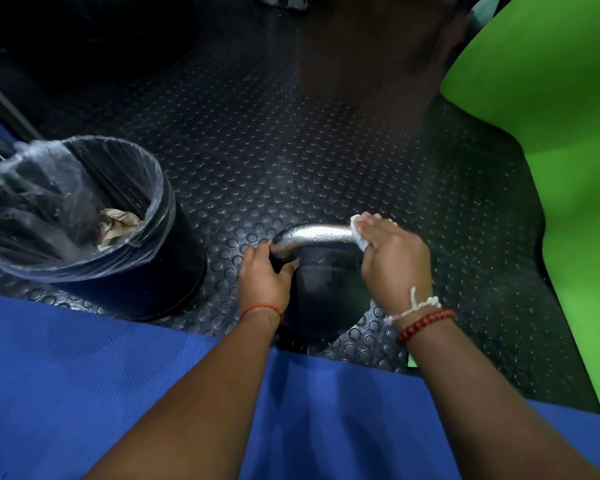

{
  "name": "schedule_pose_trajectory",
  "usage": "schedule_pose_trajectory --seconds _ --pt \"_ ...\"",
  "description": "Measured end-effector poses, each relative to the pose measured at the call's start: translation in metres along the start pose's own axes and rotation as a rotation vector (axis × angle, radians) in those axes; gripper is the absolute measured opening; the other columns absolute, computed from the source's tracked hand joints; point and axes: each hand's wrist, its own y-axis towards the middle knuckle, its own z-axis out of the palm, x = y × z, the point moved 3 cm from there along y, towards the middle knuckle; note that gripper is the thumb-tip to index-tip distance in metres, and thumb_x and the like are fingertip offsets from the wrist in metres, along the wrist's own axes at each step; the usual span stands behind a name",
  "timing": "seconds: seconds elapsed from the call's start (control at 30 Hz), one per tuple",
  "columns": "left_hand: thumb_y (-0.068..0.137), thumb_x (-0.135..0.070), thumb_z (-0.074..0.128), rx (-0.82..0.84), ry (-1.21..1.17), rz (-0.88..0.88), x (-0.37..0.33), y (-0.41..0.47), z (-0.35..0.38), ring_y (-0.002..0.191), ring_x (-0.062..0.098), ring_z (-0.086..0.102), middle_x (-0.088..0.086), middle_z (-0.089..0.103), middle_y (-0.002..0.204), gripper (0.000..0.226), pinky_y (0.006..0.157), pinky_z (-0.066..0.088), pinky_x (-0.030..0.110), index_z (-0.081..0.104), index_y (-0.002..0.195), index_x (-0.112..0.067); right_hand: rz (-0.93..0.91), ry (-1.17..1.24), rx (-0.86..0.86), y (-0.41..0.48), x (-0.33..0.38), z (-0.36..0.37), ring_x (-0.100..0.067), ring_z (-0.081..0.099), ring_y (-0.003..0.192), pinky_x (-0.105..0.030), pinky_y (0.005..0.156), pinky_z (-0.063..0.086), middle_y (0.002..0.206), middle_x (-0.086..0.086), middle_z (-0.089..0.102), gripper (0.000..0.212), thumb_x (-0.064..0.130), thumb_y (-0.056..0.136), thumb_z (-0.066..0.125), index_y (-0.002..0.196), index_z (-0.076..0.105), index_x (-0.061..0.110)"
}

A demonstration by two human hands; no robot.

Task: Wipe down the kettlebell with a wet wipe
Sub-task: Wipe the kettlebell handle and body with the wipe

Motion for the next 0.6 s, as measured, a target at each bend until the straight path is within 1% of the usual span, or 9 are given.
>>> schedule_pose_trajectory --seconds 0.1,0.17,0.23,0.3,0.33,0.4,0.47,0.5,0.6 --pt "0.08 -0.032 0.072 0.001 0.001 -0.004 0.0 0.001 0.001 0.093 0.021 0.056 -0.002 0.052 0.104 0.025 0.086 0.049 0.034 0.059 0.095 -0.018 -0.051 0.021 -0.16 -0.022 0.003 0.005 -0.027 0.066 0.105 -0.045 0.087 0.054 0.113 -0.015 0.068 0.04 -0.015 0.074 0.057 0.108 0.069 0.001" --pt "0.079 -0.033 0.073 0.003 0.003 -0.005 0.0 0.002 0.001 0.093 0.021 0.057 -0.002 0.052 0.103 0.025 0.085 0.05 0.034 0.059 0.094 -0.019 -0.029 0.047 -0.202 -0.018 0.002 0.006 -0.028 0.066 0.105 -0.046 0.085 0.055 0.113 -0.015 0.068 0.037 -0.012 0.076 0.055 0.108 0.069 0.001" --pt "0.078 -0.034 0.073 -0.004 0.01 0.008 0.002 0.002 0.002 0.093 0.023 0.057 -0.001 0.053 0.104 0.028 0.085 0.05 0.036 0.06 0.096 -0.018 -0.01 0.027 -0.199 -0.017 0.004 0.008 -0.028 0.065 0.106 -0.046 0.083 0.056 0.114 -0.015 0.067 0.038 -0.007 0.079 0.048 0.108 0.07 0.003" --pt "0.078 -0.035 0.073 -0.002 0.008 0.009 0.004 0.003 0.003 0.094 0.023 0.057 -0.001 0.053 0.105 0.03 0.085 0.05 0.038 0.061 0.098 -0.017 -0.043 -0.014 -0.185 -0.026 0.007 0.009 -0.028 0.064 0.108 -0.043 0.087 0.055 0.117 -0.014 0.066 0.041 -0.004 0.083 0.041 0.11 0.07 0.004" --pt "0.078 -0.035 0.073 0.0 0.005 0.008 0.004 0.003 0.003 0.095 0.023 0.057 0.0 0.053 0.106 0.03 0.086 0.05 0.038 0.061 0.099 -0.017 -0.057 -0.028 -0.18 -0.029 0.008 0.009 -0.028 0.063 0.109 -0.041 0.089 0.054 0.118 -0.014 0.066 0.041 -0.004 0.083 0.041 0.111 0.07 0.005" --pt "0.079 -0.036 0.073 0.001 0.009 0.006 0.003 0.004 0.002 0.096 0.023 0.057 0.0 0.053 0.107 0.032 0.087 0.05 0.038 0.061 0.101 -0.017 -0.046 -0.027 -0.158 -0.021 0.006 0.008 -0.028 0.064 0.108 -0.044 0.087 0.055 0.117 -0.015 0.066 0.038 -0.01 0.08 0.051 0.11 0.07 0.004" --pt "0.079 -0.036 0.072 0.004 0.01 0.004 0.002 0.003 0.002 0.096 0.022 0.056 -0.001 0.053 0.107 0.031 0.087 0.05 0.038 0.061 0.101 -0.018 -0.009 -0.043 -0.127 -0.008 0.005 0.009 -0.029 0.065 0.106 -0.047 0.079 0.057 0.114 -0.016 0.067 0.04 -0.014 0.073 0.06 0.108 0.07 0.003" --pt "0.079 -0.035 0.072 0.005 0.005 0.006 0.002 0.003 0.002 0.096 0.021 0.056 -0.002 0.052 0.106 0.029 0.087 0.05 0.038 0.06 0.1 -0.018 -0.011 -0.06 -0.108 -0.008 0.007 0.01 -0.029 0.065 0.106 -0.047 0.079 0.058 0.115 -0.016 0.067 0.042 -0.015 0.072 0.061 0.108 0.07 0.003" --pt "0.08 -0.034 0.072 0.003 0.001 0.011 0.003 0.003 0.001 0.094 0.021 0.056 -0.004 0.051 0.103 0.026 0.087 0.051 0.038 0.06 0.098 -0.019 -0.062 -0.095 -0.097 -0.024 0.009 0.007 -0.028 0.064 0.108 -0.043 0.082 0.057 0.118 -0.013 0.066 0.045 -0.016 0.071 0.062 0.111 0.069 0.004"
